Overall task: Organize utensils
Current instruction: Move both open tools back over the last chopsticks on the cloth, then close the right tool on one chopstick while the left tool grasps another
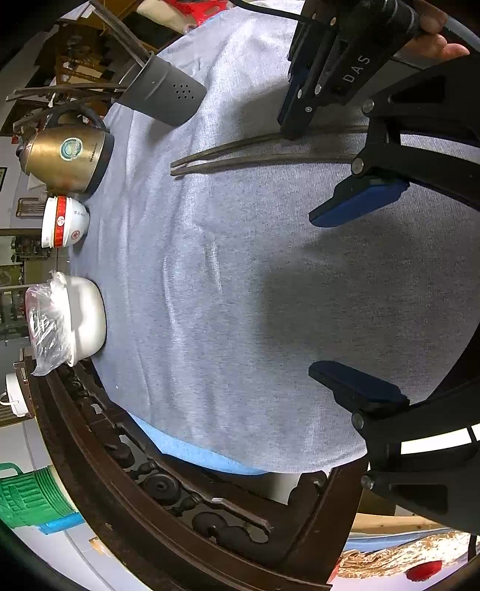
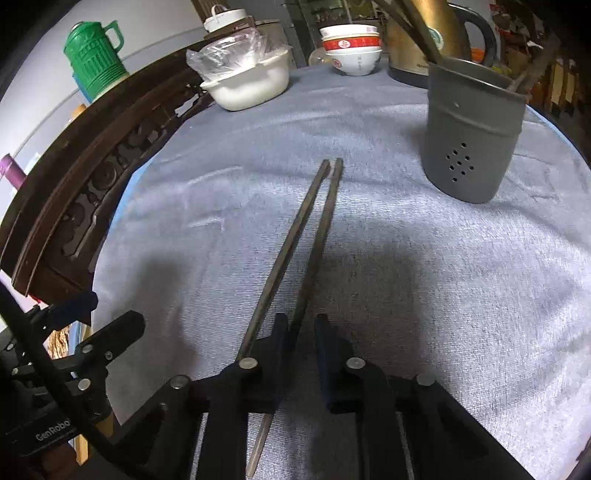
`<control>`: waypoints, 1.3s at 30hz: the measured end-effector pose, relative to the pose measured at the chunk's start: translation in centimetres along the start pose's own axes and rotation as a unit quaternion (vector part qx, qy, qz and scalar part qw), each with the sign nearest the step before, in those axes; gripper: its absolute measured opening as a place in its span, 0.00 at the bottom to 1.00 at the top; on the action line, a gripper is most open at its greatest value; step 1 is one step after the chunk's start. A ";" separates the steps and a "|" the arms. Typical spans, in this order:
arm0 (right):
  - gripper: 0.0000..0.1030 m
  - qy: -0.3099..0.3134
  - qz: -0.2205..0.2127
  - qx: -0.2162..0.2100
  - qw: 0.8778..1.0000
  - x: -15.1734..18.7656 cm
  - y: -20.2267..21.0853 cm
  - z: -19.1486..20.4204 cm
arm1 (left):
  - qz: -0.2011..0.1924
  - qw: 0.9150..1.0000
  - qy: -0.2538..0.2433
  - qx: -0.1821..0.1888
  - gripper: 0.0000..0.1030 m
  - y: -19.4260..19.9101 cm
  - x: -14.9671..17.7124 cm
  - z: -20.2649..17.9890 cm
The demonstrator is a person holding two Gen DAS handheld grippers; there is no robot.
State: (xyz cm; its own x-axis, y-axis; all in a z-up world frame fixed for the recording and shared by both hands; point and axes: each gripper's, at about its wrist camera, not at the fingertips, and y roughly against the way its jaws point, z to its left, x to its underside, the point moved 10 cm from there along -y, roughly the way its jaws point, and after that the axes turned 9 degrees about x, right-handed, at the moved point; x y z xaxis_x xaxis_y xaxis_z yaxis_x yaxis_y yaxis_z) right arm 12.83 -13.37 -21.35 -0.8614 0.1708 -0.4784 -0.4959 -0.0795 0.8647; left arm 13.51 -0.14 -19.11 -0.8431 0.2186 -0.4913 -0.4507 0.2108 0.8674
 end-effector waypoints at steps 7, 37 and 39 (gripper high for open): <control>0.10 -0.011 0.007 0.009 1.000 0.1 0.3 -1.4 | 0.009 1.000 -0.003 0.005 0.73 -0.2 0.2 -0.4; 0.12 -0.114 0.018 -0.035 0.993 -1.9 1.8 -8.6 | 0.069 0.993 -0.016 0.099 0.73 -5.2 -4.3 -6.7; 0.12 -0.120 0.012 -0.029 0.992 -2.6 1.6 -9.0 | 0.070 0.991 -0.015 0.111 0.73 -5.7 -5.0 -6.8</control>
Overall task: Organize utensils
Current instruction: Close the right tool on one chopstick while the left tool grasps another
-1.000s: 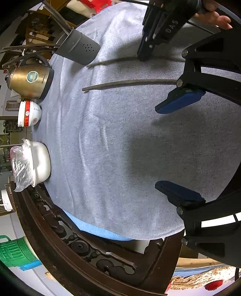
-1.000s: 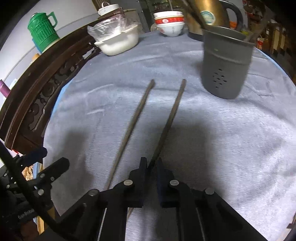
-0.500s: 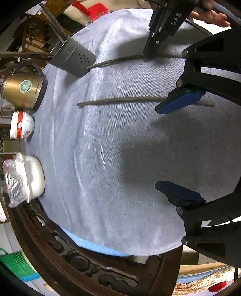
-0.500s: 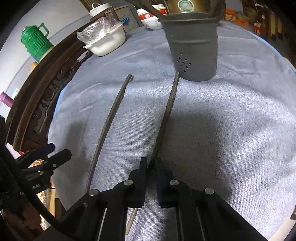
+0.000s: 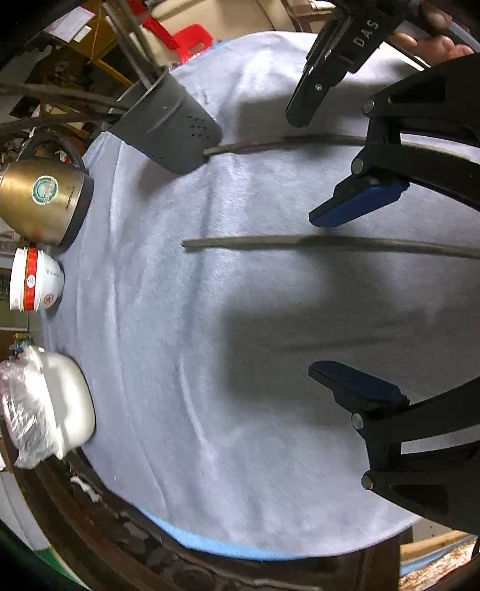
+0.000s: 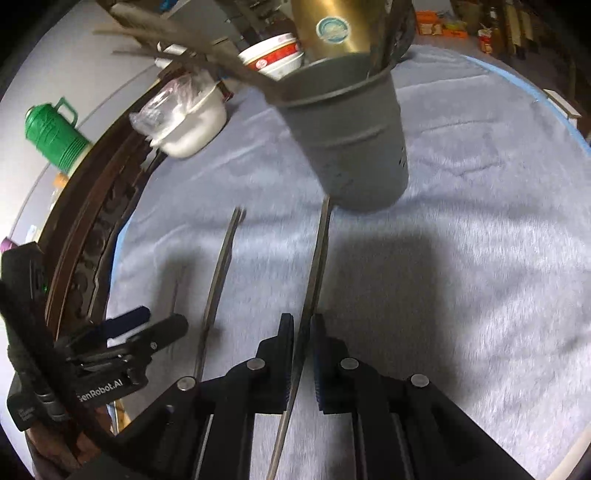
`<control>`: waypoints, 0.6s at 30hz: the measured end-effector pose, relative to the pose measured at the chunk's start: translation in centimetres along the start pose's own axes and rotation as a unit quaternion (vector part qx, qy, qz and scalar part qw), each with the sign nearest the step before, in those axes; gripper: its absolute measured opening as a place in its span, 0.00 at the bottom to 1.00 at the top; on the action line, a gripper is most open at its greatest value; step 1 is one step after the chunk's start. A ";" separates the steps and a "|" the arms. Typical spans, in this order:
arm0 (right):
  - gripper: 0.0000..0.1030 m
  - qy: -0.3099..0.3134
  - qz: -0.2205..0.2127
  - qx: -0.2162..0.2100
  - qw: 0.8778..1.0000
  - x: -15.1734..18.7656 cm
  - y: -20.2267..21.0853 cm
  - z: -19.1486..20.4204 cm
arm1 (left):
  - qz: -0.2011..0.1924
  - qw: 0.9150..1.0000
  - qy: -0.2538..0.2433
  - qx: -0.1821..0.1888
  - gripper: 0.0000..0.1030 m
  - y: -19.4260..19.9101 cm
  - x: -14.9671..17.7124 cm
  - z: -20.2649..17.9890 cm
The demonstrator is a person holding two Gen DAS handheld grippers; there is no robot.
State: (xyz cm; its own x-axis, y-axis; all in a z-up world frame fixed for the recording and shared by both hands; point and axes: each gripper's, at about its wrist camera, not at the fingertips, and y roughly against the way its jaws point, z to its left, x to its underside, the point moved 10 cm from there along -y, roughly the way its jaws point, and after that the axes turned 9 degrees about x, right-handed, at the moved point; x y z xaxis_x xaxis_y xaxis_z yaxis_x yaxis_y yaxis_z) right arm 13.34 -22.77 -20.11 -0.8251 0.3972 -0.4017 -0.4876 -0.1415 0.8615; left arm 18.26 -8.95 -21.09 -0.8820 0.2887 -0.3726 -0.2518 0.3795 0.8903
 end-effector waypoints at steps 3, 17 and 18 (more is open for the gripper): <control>0.12 -0.007 -0.017 0.018 1.000 -1.4 -0.4 -0.5 | -0.002 1.000 -0.006 0.014 0.73 -0.7 -1.1 -0.5; 0.10 0.041 -0.012 0.028 0.999 -1.5 -3.2 1.0 | 0.015 0.999 -0.024 0.047 0.08 -2.9 -2.0 -0.8; 0.09 0.049 -0.011 0.027 0.998 -1.3 -3.2 1.3 | 0.015 0.998 -0.022 0.050 0.08 -2.8 -1.8 -0.7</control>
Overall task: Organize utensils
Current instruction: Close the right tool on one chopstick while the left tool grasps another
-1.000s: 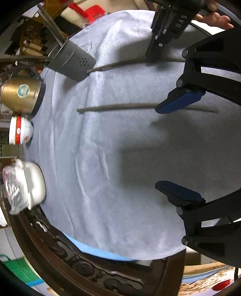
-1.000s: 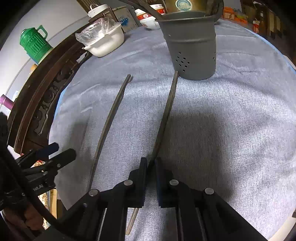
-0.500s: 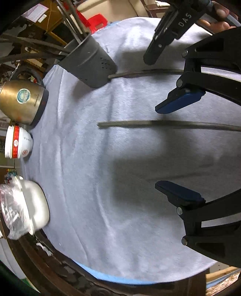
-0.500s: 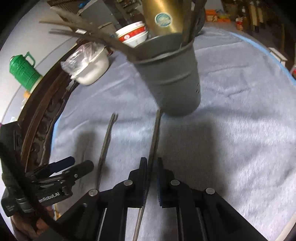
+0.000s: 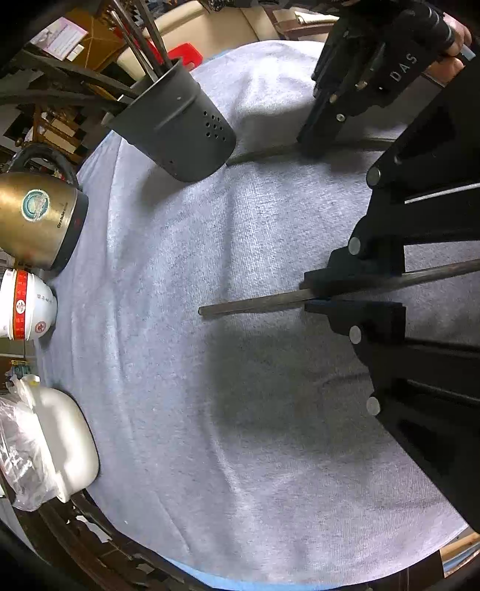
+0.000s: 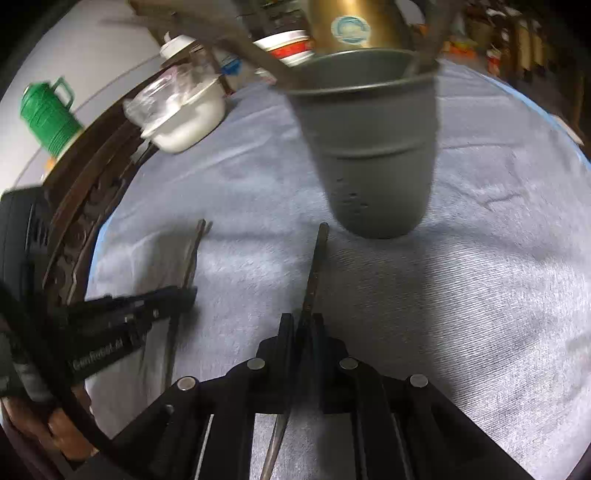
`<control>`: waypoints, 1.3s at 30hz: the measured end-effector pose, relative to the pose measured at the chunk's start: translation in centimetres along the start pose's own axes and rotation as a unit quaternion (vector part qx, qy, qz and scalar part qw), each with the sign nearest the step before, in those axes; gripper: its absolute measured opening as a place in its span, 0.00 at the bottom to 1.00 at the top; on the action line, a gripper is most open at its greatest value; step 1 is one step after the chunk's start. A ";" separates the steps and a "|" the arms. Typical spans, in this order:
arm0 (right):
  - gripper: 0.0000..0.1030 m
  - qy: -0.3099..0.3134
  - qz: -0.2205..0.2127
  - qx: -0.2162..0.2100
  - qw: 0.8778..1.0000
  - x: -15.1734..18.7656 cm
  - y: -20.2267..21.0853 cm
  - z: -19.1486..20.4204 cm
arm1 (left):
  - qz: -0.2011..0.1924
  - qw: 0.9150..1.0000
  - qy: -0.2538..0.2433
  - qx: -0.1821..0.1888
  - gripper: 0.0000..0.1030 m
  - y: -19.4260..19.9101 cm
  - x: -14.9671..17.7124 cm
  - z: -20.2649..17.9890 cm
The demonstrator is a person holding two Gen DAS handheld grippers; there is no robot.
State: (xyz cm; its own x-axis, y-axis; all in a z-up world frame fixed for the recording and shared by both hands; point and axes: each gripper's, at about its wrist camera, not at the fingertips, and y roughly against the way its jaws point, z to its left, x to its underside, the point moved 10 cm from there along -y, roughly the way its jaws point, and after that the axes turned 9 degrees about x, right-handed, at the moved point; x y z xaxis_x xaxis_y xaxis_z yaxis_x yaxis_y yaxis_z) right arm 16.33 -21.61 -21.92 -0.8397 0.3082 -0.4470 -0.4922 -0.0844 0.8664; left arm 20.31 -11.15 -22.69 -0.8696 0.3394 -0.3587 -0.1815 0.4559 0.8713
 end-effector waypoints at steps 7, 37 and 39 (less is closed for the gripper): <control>0.10 0.030 0.023 -0.019 0.999 2.0 0.5 1.9 | 0.016 1.000 -0.018 -0.002 0.08 0.9 1.8 0.1; 0.07 0.013 0.058 0.040 0.997 -0.7 -0.7 0.8 | -0.013 0.996 -0.021 -0.086 0.05 0.5 -1.6 -0.1; 0.07 0.011 0.049 0.039 0.998 -0.7 -0.2 0.8 | -0.029 0.995 -0.021 -0.092 0.05 1.9 -1.4 -0.5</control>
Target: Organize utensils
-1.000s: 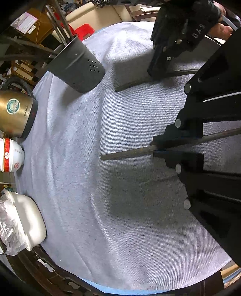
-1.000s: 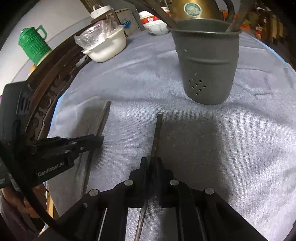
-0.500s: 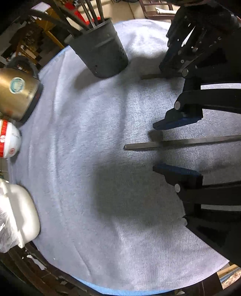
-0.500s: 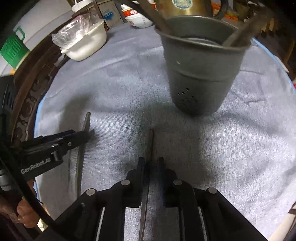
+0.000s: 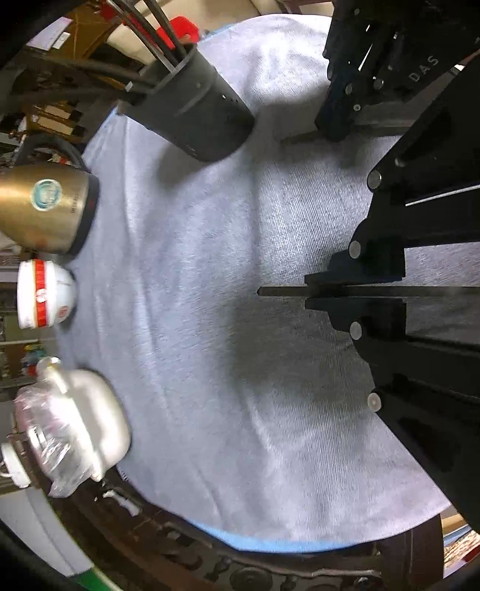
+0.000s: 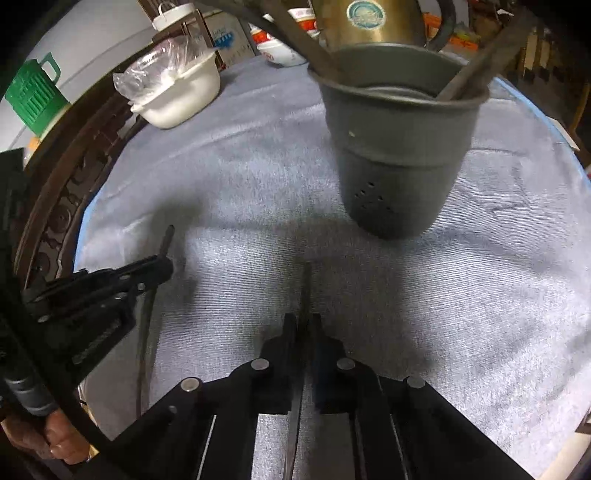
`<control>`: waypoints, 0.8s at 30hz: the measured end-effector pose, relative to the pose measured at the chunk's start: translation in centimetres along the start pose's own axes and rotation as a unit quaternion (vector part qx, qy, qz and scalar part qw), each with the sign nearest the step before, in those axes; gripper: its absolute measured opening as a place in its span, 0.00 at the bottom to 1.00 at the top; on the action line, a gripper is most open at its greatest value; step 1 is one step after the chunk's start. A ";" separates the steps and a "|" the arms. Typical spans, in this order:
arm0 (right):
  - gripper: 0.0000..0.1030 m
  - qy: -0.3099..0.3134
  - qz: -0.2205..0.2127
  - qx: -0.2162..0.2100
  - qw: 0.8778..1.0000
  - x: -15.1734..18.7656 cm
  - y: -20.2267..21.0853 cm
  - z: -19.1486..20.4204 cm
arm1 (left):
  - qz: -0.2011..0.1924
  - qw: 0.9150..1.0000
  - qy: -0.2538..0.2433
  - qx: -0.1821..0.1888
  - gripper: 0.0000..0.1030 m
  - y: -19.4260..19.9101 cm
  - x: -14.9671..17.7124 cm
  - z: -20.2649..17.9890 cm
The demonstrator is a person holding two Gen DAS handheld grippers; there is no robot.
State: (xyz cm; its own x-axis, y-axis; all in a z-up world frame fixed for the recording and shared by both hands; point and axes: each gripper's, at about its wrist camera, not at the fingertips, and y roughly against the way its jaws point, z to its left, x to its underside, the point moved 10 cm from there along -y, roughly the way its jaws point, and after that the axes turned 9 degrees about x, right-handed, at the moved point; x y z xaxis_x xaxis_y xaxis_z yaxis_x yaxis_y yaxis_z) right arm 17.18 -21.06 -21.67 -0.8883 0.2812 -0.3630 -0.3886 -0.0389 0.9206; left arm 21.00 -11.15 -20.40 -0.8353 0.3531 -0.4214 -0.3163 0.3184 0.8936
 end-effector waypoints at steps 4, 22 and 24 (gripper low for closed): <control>0.07 -0.005 -0.021 -0.008 1.000 -0.1 1.3 -0.3 | -0.031 0.999 -0.008 -0.022 0.05 1.6 -0.3 -0.8; 0.06 -0.021 -0.122 -0.058 0.991 -1.4 8.3 -0.6 | -0.141 0.987 -0.041 -0.068 0.05 11.3 -1.7 -1.8; 0.06 -0.019 -0.128 -0.061 0.990 -1.5 8.9 -0.6 | -0.150 0.985 -0.046 -0.065 0.05 12.1 -1.8 -2.1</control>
State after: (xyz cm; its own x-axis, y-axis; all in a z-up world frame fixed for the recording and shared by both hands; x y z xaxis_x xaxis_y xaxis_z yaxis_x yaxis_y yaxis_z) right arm 14.86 -22.44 -13.03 -0.7473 0.3333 -0.5748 -0.6288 -0.0753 0.7739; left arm 17.74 -9.75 -8.49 -0.6533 0.3395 -0.6767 -0.6033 0.3065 0.7363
